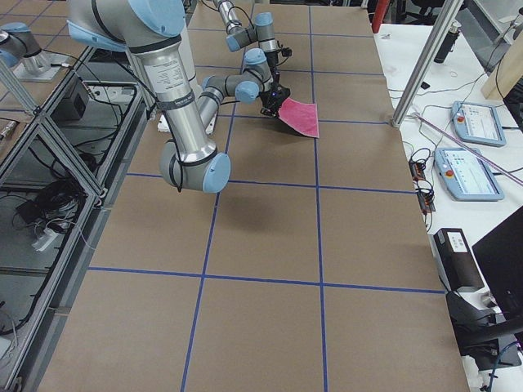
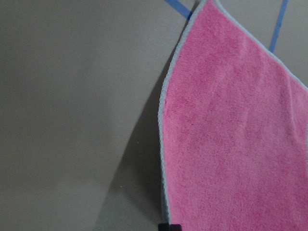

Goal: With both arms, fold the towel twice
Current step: 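Lift both held corners and fold them over toward the far edge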

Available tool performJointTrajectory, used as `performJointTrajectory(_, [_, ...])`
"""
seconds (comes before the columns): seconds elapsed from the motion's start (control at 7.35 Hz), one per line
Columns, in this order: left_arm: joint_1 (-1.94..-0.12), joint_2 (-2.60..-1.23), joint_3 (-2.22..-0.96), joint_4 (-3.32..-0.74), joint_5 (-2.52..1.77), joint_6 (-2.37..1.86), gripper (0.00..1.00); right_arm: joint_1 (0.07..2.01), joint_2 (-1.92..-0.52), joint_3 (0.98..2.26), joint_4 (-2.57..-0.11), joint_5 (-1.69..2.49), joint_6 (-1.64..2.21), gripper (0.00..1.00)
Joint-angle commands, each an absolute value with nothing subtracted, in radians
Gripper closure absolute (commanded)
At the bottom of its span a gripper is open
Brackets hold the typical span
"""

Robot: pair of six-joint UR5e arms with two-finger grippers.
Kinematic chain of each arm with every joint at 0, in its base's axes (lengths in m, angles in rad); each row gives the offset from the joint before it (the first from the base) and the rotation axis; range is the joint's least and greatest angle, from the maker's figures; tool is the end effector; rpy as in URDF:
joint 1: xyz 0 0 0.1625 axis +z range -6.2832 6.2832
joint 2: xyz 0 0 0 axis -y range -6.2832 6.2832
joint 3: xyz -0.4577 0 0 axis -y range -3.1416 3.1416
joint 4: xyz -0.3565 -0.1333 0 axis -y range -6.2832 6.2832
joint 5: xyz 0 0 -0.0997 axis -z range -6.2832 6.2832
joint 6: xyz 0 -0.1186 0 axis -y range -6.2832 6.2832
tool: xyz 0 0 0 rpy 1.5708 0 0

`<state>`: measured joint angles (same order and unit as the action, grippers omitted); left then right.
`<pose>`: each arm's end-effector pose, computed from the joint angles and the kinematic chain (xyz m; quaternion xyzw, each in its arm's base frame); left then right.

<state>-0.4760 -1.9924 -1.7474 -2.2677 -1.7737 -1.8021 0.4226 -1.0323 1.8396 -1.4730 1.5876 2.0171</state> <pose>0.5017 -0.3817 0.3150 -0.0069 0.6055 -0.2175 0.7655 -0.5263 -0.3806 0.2927 -0.0127 -0.4371 0.3752 0.8173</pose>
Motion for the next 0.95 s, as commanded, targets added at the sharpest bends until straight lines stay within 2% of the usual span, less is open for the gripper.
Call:
performJointTrajectory(0.0, [-0.527,-1.994,-1.744,-2.252,-1.775,-1.801,1.00,0.455,-1.032,1.835,-1.476,1.588,2.013,0.90])
performJointTrajectory(0.27, [-0.569,-2.011,-1.721,-2.252,-1.775,-1.801,1.00,0.485,-1.022,1.810,-1.468,1.588,2.010,0.90])
performJointTrajectory(0.54, [-0.592,-2.107,-1.642,-2.220,-1.775,-1.801,1.00,0.509,-0.999,1.752,-1.465,1.588,1.991,0.90])
performJointTrajectory(0.82, [-0.612,-2.123,-1.620,-2.218,-1.775,-1.799,1.00,0.535,-0.991,1.750,-1.465,1.589,1.965,0.88])
